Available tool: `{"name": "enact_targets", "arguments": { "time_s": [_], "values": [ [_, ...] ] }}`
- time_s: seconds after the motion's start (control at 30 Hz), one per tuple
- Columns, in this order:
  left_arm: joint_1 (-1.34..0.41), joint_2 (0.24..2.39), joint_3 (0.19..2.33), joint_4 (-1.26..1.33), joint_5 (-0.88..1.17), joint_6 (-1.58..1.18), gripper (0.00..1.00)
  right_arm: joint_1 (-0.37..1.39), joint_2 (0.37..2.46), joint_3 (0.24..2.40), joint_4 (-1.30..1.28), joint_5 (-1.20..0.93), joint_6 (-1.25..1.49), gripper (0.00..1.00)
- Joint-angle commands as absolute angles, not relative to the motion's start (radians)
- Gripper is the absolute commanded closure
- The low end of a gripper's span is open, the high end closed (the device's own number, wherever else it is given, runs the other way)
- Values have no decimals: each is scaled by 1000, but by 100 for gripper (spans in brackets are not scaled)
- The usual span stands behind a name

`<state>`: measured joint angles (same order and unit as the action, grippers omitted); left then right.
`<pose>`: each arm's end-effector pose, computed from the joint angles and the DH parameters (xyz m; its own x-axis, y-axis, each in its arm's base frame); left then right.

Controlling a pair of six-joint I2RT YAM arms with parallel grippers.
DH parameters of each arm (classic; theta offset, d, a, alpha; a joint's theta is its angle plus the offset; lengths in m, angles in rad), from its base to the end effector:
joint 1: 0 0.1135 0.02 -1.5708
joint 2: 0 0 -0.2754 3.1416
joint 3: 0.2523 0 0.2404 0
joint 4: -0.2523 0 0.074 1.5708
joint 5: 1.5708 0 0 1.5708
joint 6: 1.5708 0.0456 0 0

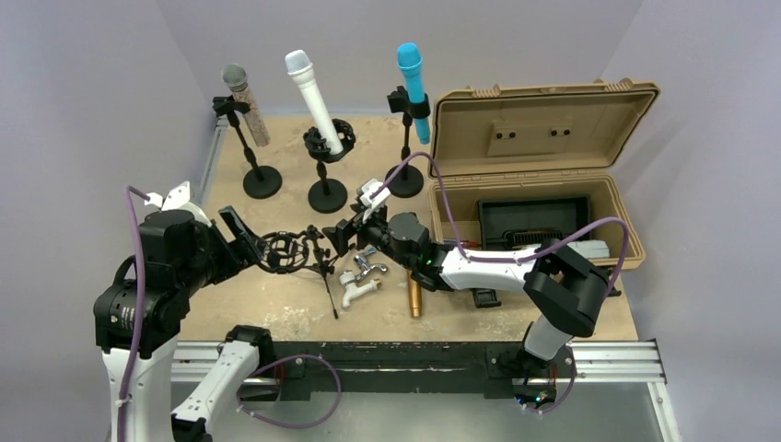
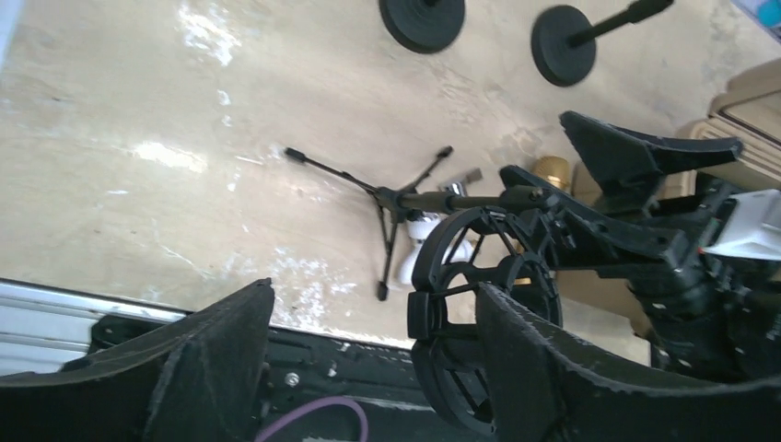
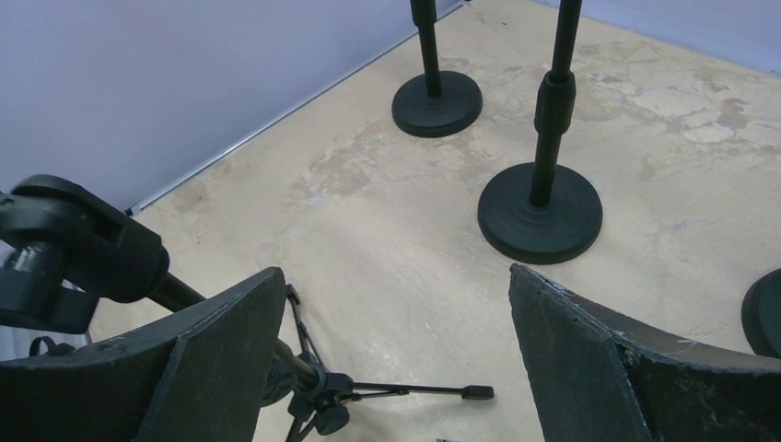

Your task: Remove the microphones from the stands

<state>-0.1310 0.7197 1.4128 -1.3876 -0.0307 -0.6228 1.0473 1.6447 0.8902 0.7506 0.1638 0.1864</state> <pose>0.0453 -0.0046 0.4134 -0.5779 -0.5119 -0.6356 -0.2831 0.8562 -0.4322 0.1914 0.3168 0.2720 -0.1452 0.1143 -0.9828 -0.7592 0.6241 0.1847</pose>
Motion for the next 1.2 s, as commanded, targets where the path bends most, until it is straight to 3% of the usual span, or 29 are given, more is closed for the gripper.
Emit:
{"name": "enact_targets", "arguments": {
  "time_s": [0.0,0.3,0.5,0.63,0.9,1.17],
  "values": [
    [-127,710,1446,-1355,-122,-543,17,1049,1631,966,654,147,213,11],
    [-127,642,1454,-1226,-12,-411,4,1044,1546,958,467,9,244,11],
    [-129,630,1434,-1189,57,-386,0,1006,1551,983,479,-305,242,11],
    [-129,618,1360,-1134,151,-399,1,989,1619,1056,474,-462,263,19],
    [-129,596,1317,-1087,157,-346,1,963,1675,1111,399,-536,193,26],
    [-128,566,1252,-958,181,-353,0,966,1740,1137,375,-429,191,27]
  ]
}}
